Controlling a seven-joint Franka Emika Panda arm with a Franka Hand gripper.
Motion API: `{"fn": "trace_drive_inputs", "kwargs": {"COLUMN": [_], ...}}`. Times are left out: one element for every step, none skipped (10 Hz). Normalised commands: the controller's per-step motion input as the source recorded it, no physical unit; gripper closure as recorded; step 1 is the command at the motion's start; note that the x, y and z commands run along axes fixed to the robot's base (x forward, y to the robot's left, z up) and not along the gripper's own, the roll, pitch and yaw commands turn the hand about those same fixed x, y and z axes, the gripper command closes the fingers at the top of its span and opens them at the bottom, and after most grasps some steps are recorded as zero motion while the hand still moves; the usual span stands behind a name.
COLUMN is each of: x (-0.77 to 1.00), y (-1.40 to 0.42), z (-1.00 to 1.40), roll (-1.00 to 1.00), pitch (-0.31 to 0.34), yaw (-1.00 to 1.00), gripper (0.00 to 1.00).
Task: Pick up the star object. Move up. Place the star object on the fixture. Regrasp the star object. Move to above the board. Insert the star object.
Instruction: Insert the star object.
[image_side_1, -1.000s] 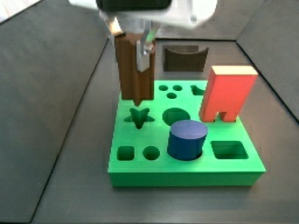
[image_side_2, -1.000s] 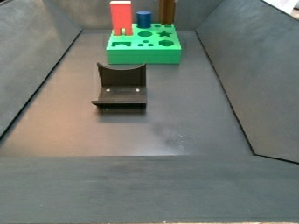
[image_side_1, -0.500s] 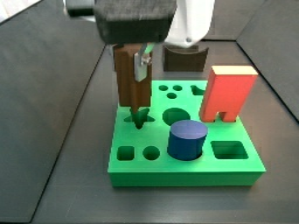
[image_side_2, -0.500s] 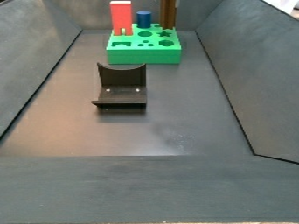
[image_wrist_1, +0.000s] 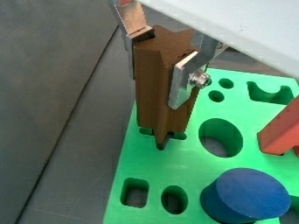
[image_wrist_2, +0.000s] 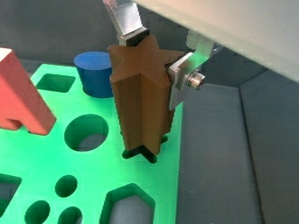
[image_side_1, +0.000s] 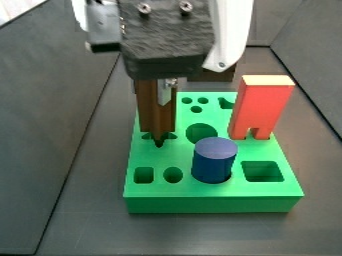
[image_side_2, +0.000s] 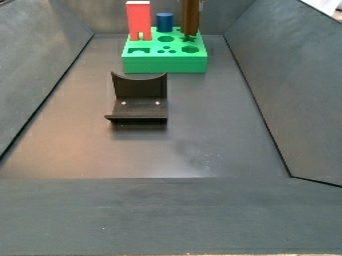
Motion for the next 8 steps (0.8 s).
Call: {"fn": "trace_drive_inputs", "kwargs": {"x": [0.21,0.14,0.02,0.0,-0.03,-0.01,0.0,0.0], "y": [-0.01,-0.04,-0.02,-0.02,0.0,0.0,0.0,0.0], "z": [-0.19,-0.16,-0.19,-0.14,-0.16,-0.15,-0.13,-0.18], "roll": [0.16,0.14,0.13,0.13,0.14,0.12,0.1,0.12], "pitch": [0.0,0.0,0.0,0.0,0.0,0.0,0.0,-0.001], "yaw": [0.19,0.12,0.07,0.0,0.0,0.0,0.01,0.07], "gripper": [1.0,1.0,1.0,1.0,1.0,1.0,1.0,1.0]}}
